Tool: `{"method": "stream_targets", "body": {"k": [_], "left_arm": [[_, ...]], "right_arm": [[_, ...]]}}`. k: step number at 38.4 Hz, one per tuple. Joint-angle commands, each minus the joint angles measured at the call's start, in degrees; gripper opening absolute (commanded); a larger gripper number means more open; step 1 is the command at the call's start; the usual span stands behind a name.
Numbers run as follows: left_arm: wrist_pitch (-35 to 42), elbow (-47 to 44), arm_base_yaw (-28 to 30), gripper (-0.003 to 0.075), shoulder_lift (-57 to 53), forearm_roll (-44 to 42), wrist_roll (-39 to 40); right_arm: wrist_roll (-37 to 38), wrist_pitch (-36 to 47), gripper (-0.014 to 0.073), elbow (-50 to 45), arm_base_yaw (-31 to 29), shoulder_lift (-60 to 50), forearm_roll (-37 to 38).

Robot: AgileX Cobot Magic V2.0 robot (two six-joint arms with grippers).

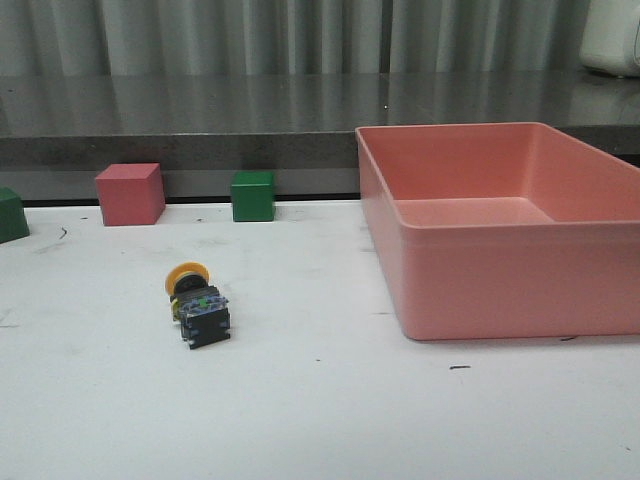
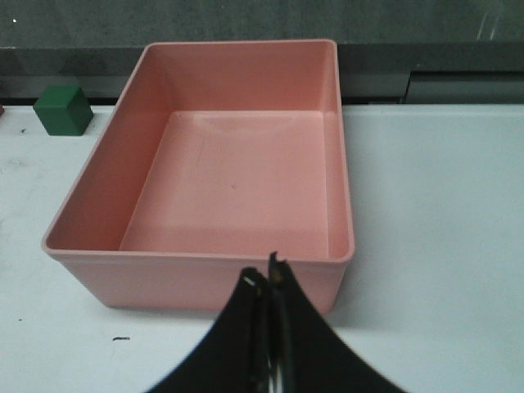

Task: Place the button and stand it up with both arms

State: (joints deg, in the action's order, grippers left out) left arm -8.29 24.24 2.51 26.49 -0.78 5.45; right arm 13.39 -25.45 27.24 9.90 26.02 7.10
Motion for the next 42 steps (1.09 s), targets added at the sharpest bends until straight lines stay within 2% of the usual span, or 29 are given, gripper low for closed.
{"method": "stream_targets", "body": {"k": [1,8,15,21,28,32,42], "left_arm": [[4.8,2.0,-0.4,0.0617,0.7,0.2,0.5],[4.8,2.0,-0.4,0.0617,0.7,0.2,0.5],[5.1,2.0,-0.4,0.0617,0.7,0.3,0.5],[8.3,2.0,-0.4,0.0617,0.8,3.6,0.5],[6.7,4.0,-2.2,0.0617,6.6,3.5,0.1],[6.3,6.0,-6.3,0.0617,12.2,3.1,-0.2],[5.8,11.1,-22.8,0.0617,27.6,3.2,-0.2]], "right_arm": [[-0.8,8.5,-0.0063,-1.8,-0.4,-3.7,2.0],[-0.8,10.1,-0.0063,-4.1,-0.4,-8.6,2.0],[-0.8,10.4,-0.0063,-4.1,-0.4,-8.9,2.0],[-0.8,10.3,-0.0063,-4.1,-0.4,-8.9,2.0],[-0.8,10.3,-0.0063,-4.1,-0.4,-8.9,2.0],[-0.8,10.3,-0.0063,-4.1,-0.4,-8.9,2.0],[-0.8,10.3,-0.0063,-4.1,-0.4,-8.9,2.0]]}}
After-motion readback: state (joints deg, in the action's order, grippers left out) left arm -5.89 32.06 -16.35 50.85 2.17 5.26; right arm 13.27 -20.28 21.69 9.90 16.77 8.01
